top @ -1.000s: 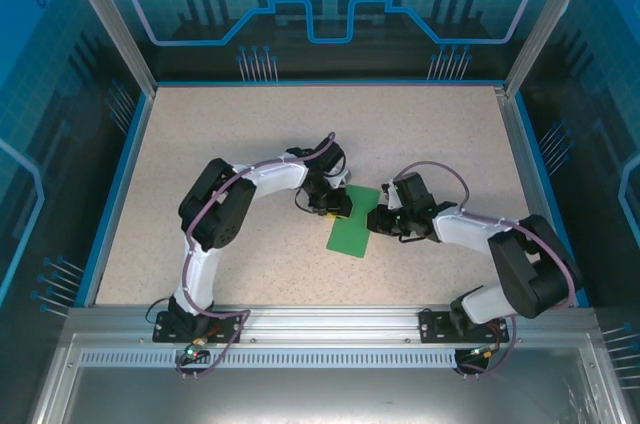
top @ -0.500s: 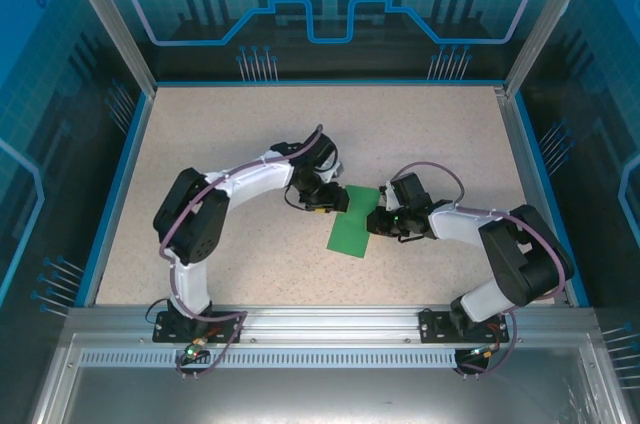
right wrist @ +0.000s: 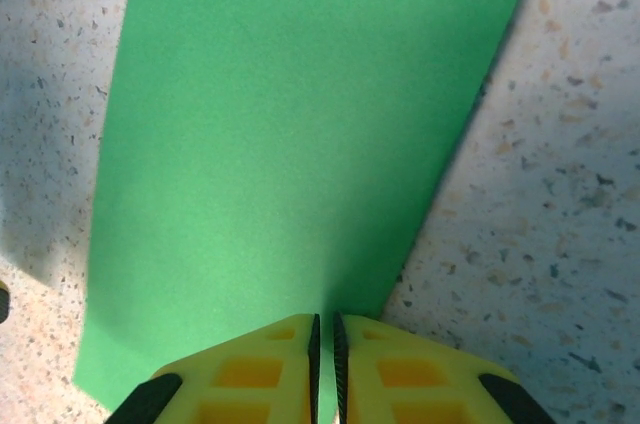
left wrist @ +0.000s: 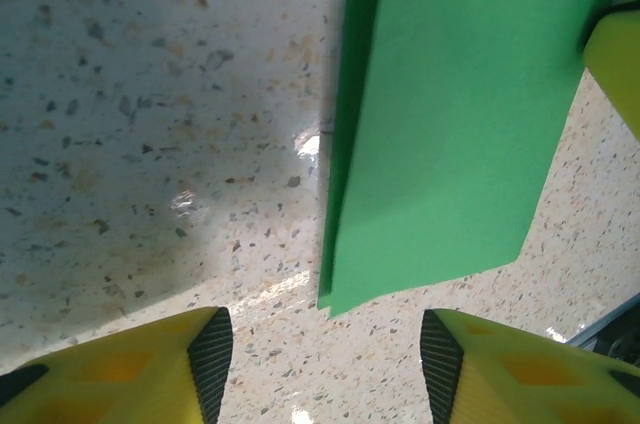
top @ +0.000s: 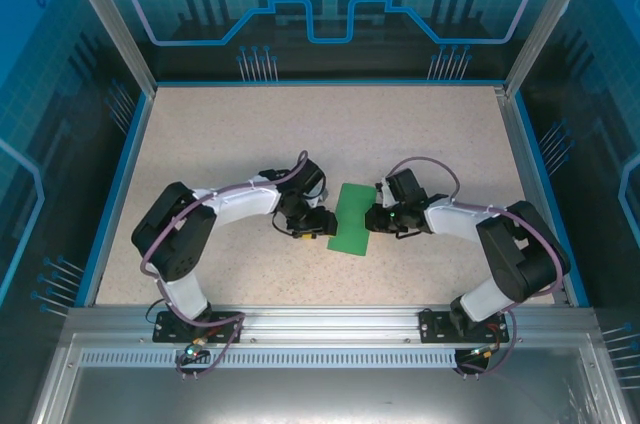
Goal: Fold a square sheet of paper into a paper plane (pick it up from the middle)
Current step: Fold the triangle a second time at the center of the table.
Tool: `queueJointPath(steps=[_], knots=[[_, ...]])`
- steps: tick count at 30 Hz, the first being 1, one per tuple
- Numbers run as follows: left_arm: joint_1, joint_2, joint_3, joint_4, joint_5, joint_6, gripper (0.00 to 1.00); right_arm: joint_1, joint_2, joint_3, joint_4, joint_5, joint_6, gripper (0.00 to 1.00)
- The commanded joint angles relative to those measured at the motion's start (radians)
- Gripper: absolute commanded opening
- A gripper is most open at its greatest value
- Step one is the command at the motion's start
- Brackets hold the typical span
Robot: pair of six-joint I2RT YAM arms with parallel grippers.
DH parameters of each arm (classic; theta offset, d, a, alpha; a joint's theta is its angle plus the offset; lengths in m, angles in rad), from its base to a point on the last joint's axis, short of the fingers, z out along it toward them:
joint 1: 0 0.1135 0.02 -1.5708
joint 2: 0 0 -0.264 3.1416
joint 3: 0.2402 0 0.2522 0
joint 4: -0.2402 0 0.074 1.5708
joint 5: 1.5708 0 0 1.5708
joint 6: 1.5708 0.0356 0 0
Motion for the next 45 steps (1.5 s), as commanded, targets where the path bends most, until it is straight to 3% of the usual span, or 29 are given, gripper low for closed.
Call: queueJointPath(steps=[1,5,12,17,39,45], knots=[[-0.011,-0.051,-0.055,0.094,0.008,-0.088,0.57,0.027,0.016,0.042,-0.09,0.084,-0.035,0.15],[-0.021,-0.083,-0.141,0.209,0.01,-0.178,0.57,0.071,0.018,0.075,-0.145,0.155,-0.052,0.15],[-0.031,-0.115,-0.212,0.34,0.024,-0.27,0.56,0.096,0.033,0.075,-0.138,0.157,-0.035,0.15],[-0.037,-0.112,-0.225,0.388,0.042,-0.302,0.47,0.1,0.033,0.074,-0.142,0.163,-0.033,0.15],[-0.075,-0.112,-0.231,0.329,0.046,-0.321,0.49,0.087,0.012,0.002,-0.077,0.137,0.001,0.13],[-0.083,-0.116,-0.237,0.321,0.04,-0.326,0.45,0.085,0.013,-0.002,-0.067,0.131,0.004,0.13]])
